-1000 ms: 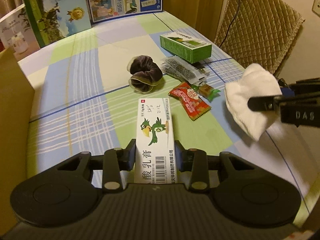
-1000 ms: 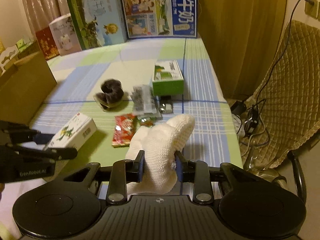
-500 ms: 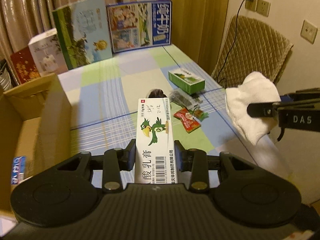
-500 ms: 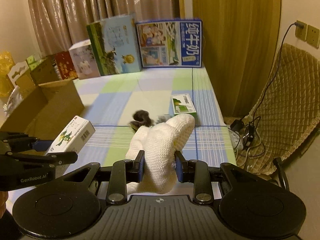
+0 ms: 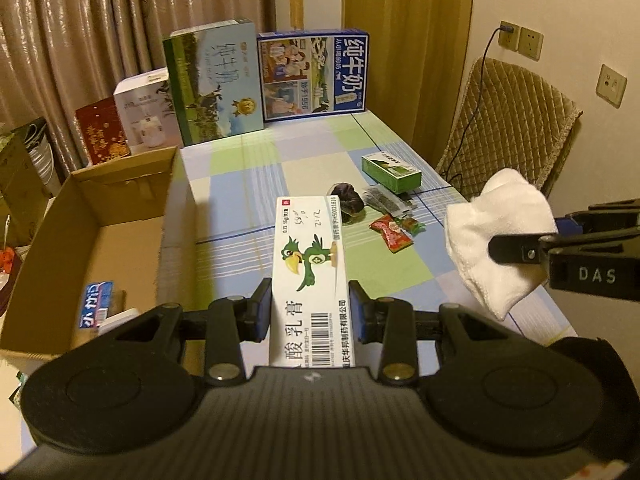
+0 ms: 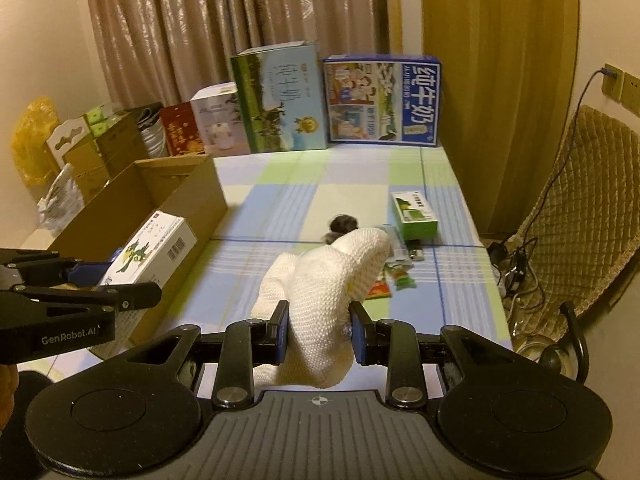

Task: Organize objects
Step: 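Carry the medicine box and towel to the cardboard box and release them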

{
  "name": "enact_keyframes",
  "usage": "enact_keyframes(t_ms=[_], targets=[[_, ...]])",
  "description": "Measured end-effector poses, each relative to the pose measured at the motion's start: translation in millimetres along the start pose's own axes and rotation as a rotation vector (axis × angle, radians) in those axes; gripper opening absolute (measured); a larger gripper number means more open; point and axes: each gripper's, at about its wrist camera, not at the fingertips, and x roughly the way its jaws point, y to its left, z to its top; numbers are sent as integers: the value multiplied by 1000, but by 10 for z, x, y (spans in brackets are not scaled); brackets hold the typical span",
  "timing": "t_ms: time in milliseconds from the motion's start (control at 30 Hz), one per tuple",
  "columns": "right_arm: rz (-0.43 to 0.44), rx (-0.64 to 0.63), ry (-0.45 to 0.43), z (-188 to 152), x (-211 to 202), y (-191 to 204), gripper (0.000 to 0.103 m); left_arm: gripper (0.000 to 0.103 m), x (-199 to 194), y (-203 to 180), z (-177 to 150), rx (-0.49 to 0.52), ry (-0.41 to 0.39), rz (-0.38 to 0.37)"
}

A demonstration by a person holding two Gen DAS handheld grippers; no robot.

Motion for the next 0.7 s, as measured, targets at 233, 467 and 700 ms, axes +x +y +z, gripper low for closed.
enact_keyframes(t_ms=[233, 467, 700], targets=[[28, -35, -4, 16, -7, 223, 28, 33, -200, 150, -70, -23, -18, 20], [65, -77, -5, 92, 51, 472, 28, 33, -350, 383, -105, -42, -32, 56], [135, -145, -24, 291, 238, 877, 28, 33, -443, 815, -125, -80, -31, 125]])
